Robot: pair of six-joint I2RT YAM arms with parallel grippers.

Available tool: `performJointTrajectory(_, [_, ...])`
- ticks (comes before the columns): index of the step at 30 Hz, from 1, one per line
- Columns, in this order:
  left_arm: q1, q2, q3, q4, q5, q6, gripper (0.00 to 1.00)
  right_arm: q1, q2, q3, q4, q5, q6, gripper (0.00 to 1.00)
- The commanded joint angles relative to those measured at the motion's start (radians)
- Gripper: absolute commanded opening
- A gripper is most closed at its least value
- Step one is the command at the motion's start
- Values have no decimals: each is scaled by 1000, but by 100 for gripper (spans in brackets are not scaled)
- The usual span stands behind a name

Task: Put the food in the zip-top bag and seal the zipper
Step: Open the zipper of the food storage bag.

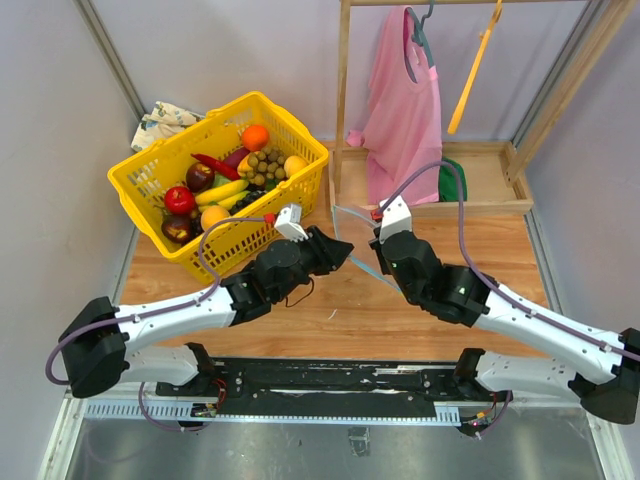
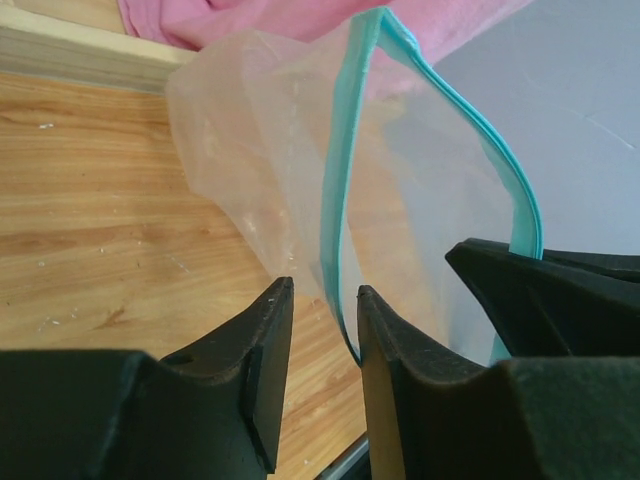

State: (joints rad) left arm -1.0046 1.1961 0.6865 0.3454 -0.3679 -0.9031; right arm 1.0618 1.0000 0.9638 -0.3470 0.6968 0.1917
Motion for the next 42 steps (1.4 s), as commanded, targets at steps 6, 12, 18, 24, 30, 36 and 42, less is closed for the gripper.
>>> performJointTrajectory(6, [-8, 70, 29, 21, 53, -24, 47, 17, 62, -43, 97, -108, -8, 1])
performJointTrajectory(12, [-8, 98, 42, -18, 33, -17, 28, 17, 48, -57, 109, -42, -60, 1])
performJointTrajectory(18, [-7, 71, 60, -122, -40, 39, 0, 15, -38, -72, 99, 235, -198, 1])
performJointTrajectory(24, [16, 85, 121, -269, -50, 135, 0, 13, -152, -114, 131, 285, -250, 1])
performJointTrajectory(30, [17, 123, 189, -292, 44, 182, 0, 13, -121, -149, 158, 141, -237, 19])
performJointTrajectory(36, [17, 117, 173, -260, 59, 168, 0, 12, -55, -131, 64, 139, -181, 30])
performJointTrajectory(42, [26, 112, 162, -270, 29, 172, 0, 13, -63, -102, -30, 166, -168, 16])
